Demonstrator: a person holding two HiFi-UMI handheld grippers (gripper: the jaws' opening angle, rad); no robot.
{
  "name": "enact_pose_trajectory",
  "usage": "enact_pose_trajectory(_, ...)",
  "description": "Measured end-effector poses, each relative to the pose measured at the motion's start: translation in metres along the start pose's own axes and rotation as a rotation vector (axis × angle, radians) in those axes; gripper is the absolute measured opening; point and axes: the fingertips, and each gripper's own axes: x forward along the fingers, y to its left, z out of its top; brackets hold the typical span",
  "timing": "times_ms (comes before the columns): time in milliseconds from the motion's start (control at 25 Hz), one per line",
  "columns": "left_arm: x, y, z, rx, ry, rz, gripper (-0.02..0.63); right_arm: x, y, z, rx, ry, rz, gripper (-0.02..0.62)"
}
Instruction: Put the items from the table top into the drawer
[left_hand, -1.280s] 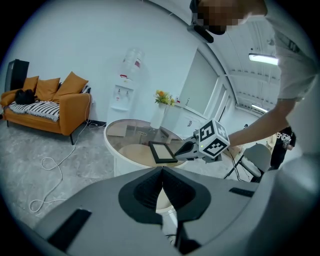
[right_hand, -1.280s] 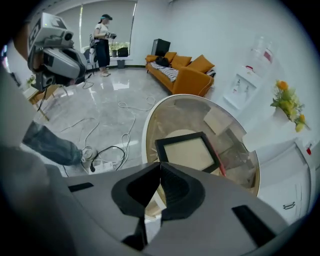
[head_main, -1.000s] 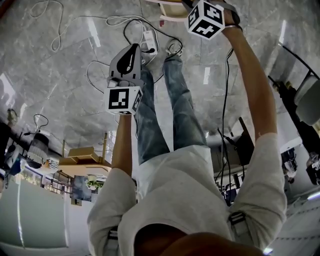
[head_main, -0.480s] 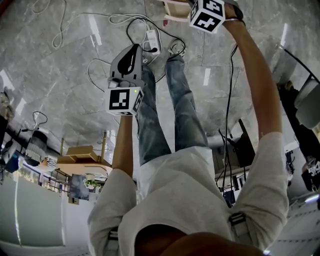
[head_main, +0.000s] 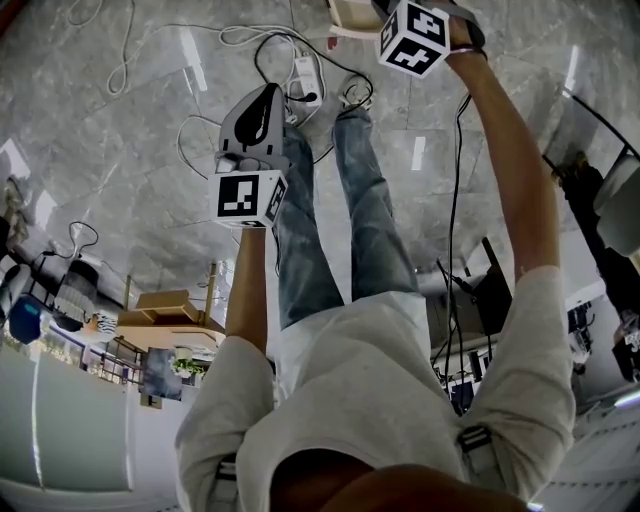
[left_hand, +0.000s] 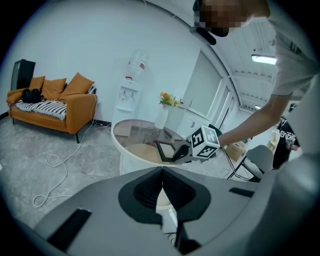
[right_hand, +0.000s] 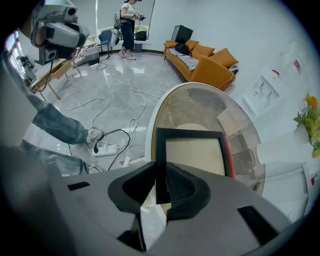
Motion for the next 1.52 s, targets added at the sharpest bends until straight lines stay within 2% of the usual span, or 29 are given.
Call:
enact_pose_trajectory(240,0.000,-0.022,0.000,0.027,0.002,-0.032,0.015,-0.023,0.015,-0.010,0.032,-0.030,-0.026,0.086)
enact_pose_trajectory(400,0.011,-0.046,-0.003,0.052,0.017,-0.077,0.015,-0.040,0.015,-0.034,0.107,-0.038,-0.064,0.087)
enact_pose_trajectory(720,0.042,-0.109,-0.001,0.130,0.053,-0.205,0.015,-0.075,0.026,-0.126,0.258,0.020,-0.113,0.086)
enact_pose_trajectory(920,0.064,-0.152,-0.003,0.181,0.079,-0.299,0.015,-0.092,0.049,-0.184,0.361,0.063,-0.133,0.087)
enact_pose_trajectory(1160,0.085,-0.193,-0.011,0.214,0.102,-0.371,0.015,-0.099,0.079,-0.236,0.436,0.103,-0.122,0.087)
enact_pose_trajectory(1360,0.092,-0.203,-0.026,0.218,0.122,-0.385,0.015,-0.088,0.106,-0.252,0.458,0.115,-0.088,0.087)
enact_pose_trajectory(1520,0.091,-0.180,-0.042,0.201,0.130,-0.363,0.015,-0.058,0.125,-0.235,0.446,0.110,-0.043,0.087)
